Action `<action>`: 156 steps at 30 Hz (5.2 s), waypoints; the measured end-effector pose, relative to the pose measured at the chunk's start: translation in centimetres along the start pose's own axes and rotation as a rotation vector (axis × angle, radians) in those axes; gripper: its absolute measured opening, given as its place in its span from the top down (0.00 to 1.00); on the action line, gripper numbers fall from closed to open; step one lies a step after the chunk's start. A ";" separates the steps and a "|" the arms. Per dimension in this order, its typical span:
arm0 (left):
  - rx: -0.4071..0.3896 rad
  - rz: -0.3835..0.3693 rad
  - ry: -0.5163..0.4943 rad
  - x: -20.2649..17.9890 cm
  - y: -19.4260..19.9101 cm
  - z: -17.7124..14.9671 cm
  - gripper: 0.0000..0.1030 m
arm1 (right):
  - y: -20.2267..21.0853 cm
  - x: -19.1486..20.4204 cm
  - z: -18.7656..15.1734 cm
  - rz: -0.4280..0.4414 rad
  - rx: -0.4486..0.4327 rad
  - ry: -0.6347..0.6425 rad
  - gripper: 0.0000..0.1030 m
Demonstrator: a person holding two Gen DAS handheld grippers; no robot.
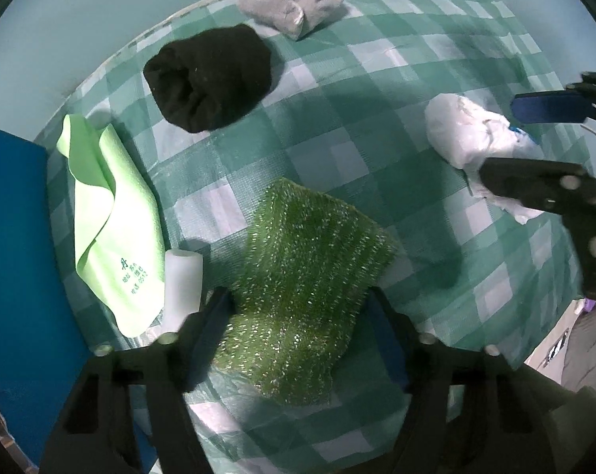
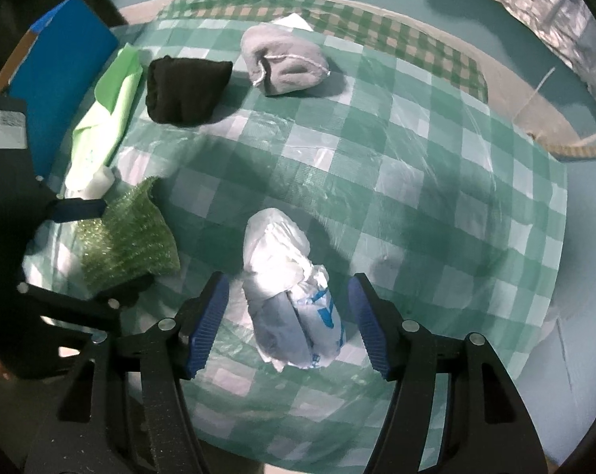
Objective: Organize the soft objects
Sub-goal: 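Grasp the white bag with the right tool while the left tool grasps the green scrubber, then lift the green mesh scrubber with the left tool while the right tool holds the white bag, then carry the scrubber in the left tool and bag in the right tool over the box, then open both tools to drop the scrubber and white bag into the box, then move both tools back over the green cloth and grey sock on the table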
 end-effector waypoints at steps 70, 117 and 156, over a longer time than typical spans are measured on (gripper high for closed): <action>-0.263 0.125 0.393 16.3 16.6 -7.6 0.89 | 11.6 15.4 9.7 0.121 -0.179 0.236 0.60; -0.190 0.146 0.699 32.9 12.7 -11.3 0.51 | 5.5 30.7 20.4 0.224 -0.089 0.397 0.37; -0.270 0.137 0.527 23.5 17.1 -7.0 0.47 | 10.9 18.9 15.8 0.131 -0.196 0.235 0.35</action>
Point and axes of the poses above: each gripper's, at about its wrist camera, not at the fingertips, and y roughly against the way its jaws point, x to its left, z to its top, the point moved 6 cm from there along -y, roughly the way its jaws point, and after that the axes turned 10 degrees about y, right-handed, at the moved point
